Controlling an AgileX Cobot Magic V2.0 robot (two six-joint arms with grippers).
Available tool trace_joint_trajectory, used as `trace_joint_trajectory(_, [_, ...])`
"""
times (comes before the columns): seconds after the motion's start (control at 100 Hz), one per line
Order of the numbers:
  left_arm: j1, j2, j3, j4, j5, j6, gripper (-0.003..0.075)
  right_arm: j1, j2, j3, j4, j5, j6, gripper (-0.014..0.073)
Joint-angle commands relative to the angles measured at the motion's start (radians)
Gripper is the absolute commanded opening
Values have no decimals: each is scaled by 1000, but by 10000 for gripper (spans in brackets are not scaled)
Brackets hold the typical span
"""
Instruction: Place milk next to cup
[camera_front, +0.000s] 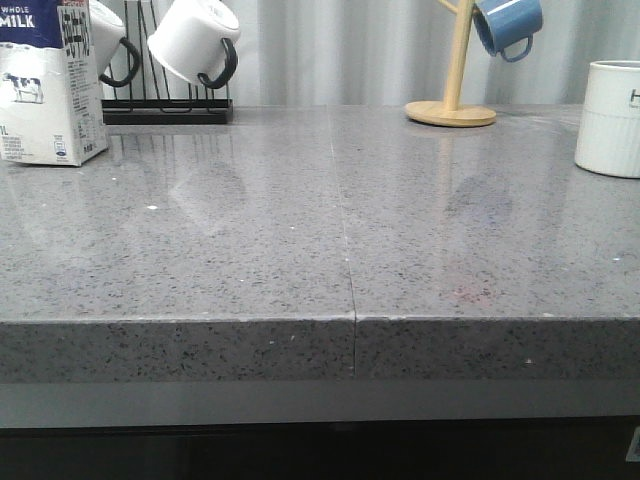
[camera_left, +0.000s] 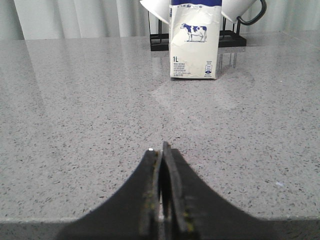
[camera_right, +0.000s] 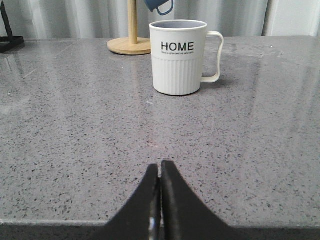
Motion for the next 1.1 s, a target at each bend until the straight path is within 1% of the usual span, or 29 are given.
trace_joint_trajectory(0.0, [0, -32, 42, -9, -85, -2, -21, -4, -19, -22, -4, -76, -2, 16])
trace_joint_trajectory(0.11, [0, -32, 42, -9, -85, -2, -21, -4, -19, -47, -4, -44, -2, 16])
trace_joint_trajectory(0.27, [0, -32, 42, -9, -85, -2, -21, -4, 3, -148, -9, 82, -2, 16])
trace_joint_trajectory(0.47, [0, -32, 42, -9, -85, -2, -21, -4, 151, -303, -4, 231, -2, 16])
trace_joint_trajectory(0.62, [0, -32, 42, -9, -85, -2, -21, 5, 286, -396, -4, 282, -2, 16])
trace_joint_trajectory(0.7, [0, -32, 42, -9, -85, -2, -21, 8, 348, -408, -9, 228, -2, 16])
trace_joint_trajectory(0.88, [0, -32, 42, -9, -85, -2, -21, 8, 467, -408, -9, 46, -2, 27])
trace_joint_trajectory(0.95, [0, -32, 42, -9, -85, -2, -21, 8, 516, -408, -9, -35, -2, 78])
trace_joint_trajectory(1.04, [0, -32, 42, -9, -85, -2, -21, 8, 581, -409, -9, -130, -2, 206])
trace_joint_trajectory(1.06, [0, -32, 42, -9, -85, -2, -21, 8, 601, -409, -9, -159, -2, 248])
trace_joint_trajectory(1.08, [0, -32, 42, -9, -85, -2, -21, 8, 616, -409, -9, -180, -2, 275])
trace_joint_trajectory(1.09, [0, -32, 42, -9, -85, -2, -21, 8, 616, -409, -9, -180, -2, 275])
